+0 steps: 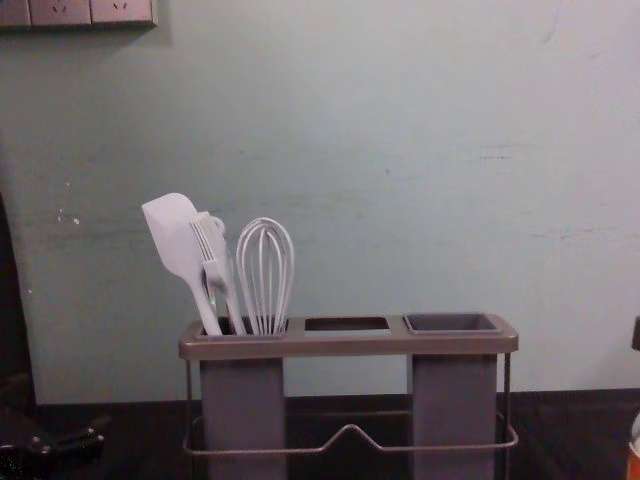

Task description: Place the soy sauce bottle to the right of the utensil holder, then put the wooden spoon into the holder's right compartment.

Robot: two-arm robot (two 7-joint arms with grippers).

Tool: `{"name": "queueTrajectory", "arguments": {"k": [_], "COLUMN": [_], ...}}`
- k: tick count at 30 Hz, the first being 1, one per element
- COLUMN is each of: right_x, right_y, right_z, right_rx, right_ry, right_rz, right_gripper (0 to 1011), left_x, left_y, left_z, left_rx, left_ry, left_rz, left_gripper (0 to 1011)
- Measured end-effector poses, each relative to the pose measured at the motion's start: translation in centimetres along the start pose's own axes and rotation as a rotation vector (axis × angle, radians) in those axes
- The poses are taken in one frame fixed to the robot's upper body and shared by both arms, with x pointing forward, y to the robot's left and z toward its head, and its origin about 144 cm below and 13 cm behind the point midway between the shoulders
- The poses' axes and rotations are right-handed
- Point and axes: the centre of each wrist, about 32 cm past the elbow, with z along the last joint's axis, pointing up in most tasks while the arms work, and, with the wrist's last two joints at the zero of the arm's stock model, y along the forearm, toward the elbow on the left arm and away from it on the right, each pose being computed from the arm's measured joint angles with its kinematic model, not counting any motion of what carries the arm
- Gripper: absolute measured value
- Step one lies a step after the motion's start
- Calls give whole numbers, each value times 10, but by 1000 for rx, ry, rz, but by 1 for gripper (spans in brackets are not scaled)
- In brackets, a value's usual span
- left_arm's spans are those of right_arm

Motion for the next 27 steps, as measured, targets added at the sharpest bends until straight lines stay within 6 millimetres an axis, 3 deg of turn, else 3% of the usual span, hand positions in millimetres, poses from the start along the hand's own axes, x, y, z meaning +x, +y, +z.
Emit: {"name": "queueTrajectory", "arguments": {"k": [16, 27], "right_x": [15, 17], "right_y": [53, 79], "right_z": [-18, -28], "right_rx": [-18, 12], "right_ry": [9, 23], "right_rz": [-65, -84], "right_gripper": [392, 392], "left_x": [0, 0], "left_y": [0, 0], "left_z": [0, 0], "left_rx": [0, 0], "left_ry": [0, 0], "left_rz": [0, 0], "left_gripper": [1005, 1005]}}
